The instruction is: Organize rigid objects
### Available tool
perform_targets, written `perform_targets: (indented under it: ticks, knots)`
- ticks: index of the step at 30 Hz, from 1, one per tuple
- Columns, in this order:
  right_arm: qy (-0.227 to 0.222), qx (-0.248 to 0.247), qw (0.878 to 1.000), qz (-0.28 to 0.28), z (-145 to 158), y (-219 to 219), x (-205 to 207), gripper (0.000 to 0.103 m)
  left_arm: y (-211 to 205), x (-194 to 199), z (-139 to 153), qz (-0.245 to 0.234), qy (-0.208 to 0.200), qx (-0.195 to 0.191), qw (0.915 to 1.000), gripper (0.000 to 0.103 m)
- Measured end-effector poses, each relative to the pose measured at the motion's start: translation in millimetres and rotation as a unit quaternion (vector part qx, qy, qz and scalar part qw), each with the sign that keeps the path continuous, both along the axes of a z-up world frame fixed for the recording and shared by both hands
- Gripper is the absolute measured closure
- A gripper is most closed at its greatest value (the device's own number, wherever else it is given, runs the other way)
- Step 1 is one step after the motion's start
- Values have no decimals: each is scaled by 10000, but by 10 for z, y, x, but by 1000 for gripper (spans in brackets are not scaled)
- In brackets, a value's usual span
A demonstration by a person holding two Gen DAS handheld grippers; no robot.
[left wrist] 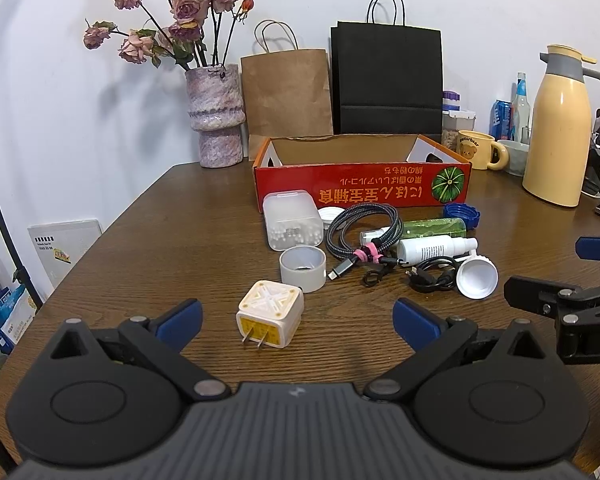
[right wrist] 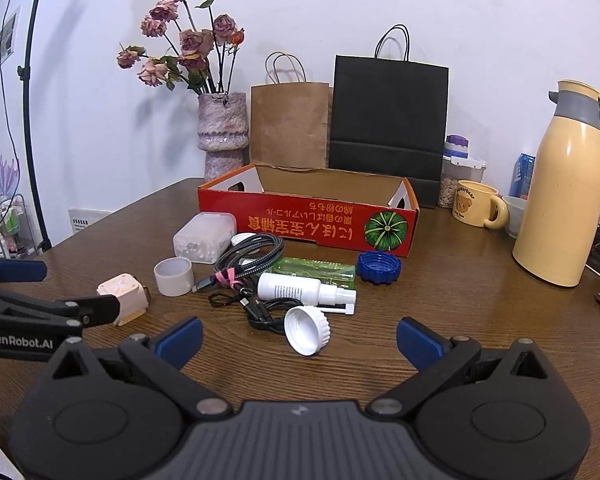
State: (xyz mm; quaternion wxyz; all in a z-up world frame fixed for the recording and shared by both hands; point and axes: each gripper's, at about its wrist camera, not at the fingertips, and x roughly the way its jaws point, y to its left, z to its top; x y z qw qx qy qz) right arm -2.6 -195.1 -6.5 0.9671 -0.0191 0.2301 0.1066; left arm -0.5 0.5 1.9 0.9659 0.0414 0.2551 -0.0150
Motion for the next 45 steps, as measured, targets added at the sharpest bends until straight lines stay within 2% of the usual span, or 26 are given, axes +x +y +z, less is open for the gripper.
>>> perform_targets:
  ticks: [25,45]
  knots:
    - [-31,-1,10000,1,44,4,-27,0,-3,19,122,0,-45,-10,10000,0]
    - [-55,-3,10000,4,42,2,-41,0,-1,-3,97,1,-57,-11,10000,0]
